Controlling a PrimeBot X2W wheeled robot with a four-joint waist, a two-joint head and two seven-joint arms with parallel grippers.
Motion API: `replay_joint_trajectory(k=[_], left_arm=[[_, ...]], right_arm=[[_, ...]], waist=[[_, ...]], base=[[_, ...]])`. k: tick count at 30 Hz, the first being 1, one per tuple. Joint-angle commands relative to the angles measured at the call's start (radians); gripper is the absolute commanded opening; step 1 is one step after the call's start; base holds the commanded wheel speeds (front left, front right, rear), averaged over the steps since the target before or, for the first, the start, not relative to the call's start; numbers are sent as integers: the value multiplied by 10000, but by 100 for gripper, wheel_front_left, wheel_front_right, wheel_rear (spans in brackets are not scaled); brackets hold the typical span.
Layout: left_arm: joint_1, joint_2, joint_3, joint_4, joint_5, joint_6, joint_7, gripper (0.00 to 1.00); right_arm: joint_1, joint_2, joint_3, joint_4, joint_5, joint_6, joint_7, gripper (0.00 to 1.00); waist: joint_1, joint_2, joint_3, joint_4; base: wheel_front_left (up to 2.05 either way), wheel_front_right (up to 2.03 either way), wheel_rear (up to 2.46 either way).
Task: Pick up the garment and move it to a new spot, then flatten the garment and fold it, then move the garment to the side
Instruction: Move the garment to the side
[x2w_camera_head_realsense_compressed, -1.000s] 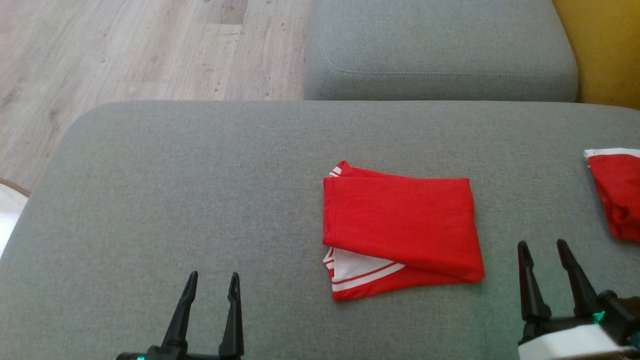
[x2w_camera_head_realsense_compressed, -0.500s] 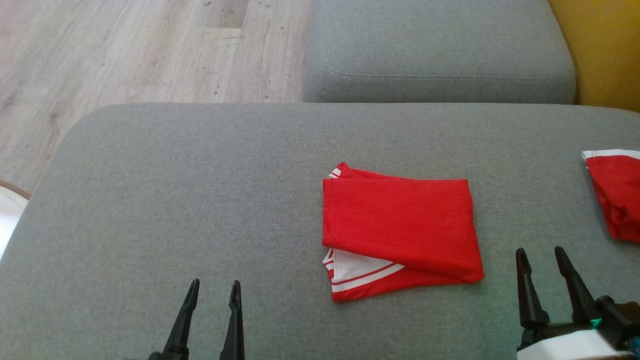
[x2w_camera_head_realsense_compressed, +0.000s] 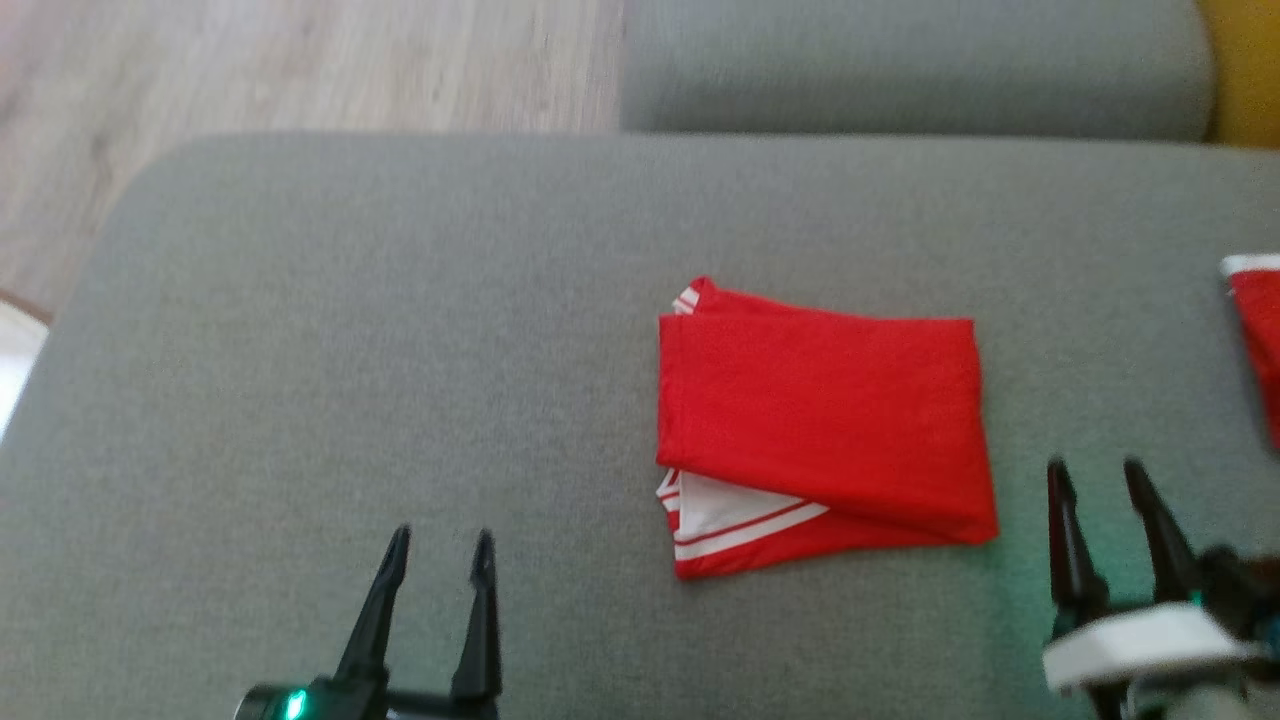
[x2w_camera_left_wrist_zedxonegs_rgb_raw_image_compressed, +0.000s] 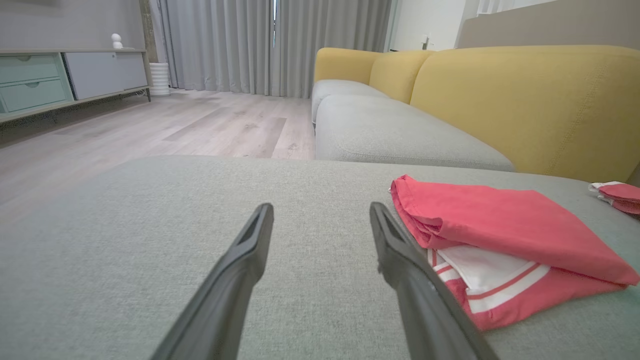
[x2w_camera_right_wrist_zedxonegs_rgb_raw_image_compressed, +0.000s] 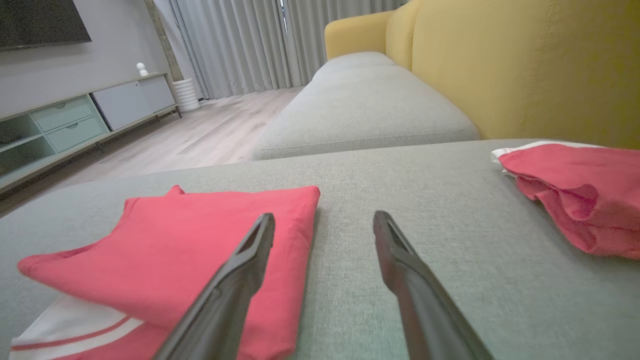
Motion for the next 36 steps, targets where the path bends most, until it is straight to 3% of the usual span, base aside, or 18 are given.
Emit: replay_joint_trajectory(k=[1,4,14,15,16,17,25,36], left_arm=[[-677,-62,122,-391,12,134,-51,100],[-850,-62,34,-401,-14,188,-51,100],[-1504,-62,-362,-342,-39,308,-51,100],[-1547,-62,-372,-353,-31,321,-51,100],[-1579,-62,-370,-377,-20,345,-51,100],[-1603,-62,-361,-403,-11,369,-51,100],[-1790,-62,-319,-763,-83,437,-51,100],[-2587,-62,-191,-1620,91,-92,-51,100]], right_arm=[[-997,-386,339,113,279,65,-116,100],[-1547,-507,528,647,746,65,108,100],[-3361,-923,1483,2431,2759,65,3179,100],[-3388,-897,1520,2471,2914,65,3332,94],[-3405,-859,1568,2445,3086,65,3428,44],[-3409,-839,1658,2348,3256,65,3468,0],[-3786,-1608,1750,1467,3419,65,3287,0],[-5343,-3971,873,-58,2668,65,4426,0]], waist=[[-1,0,532,121],[-1,0,809,159],[-1,0,1479,238],[-1,0,1496,240],[-1,0,1519,228],[-1,0,1536,205],[-1,0,1843,-569],[-1,0,3070,-2038]], base=[[0,0,0],[0,0,0],[0,0,0],[0,0,0],[0,0,0],[0,0,0],[0,0,0],[0,0,0]])
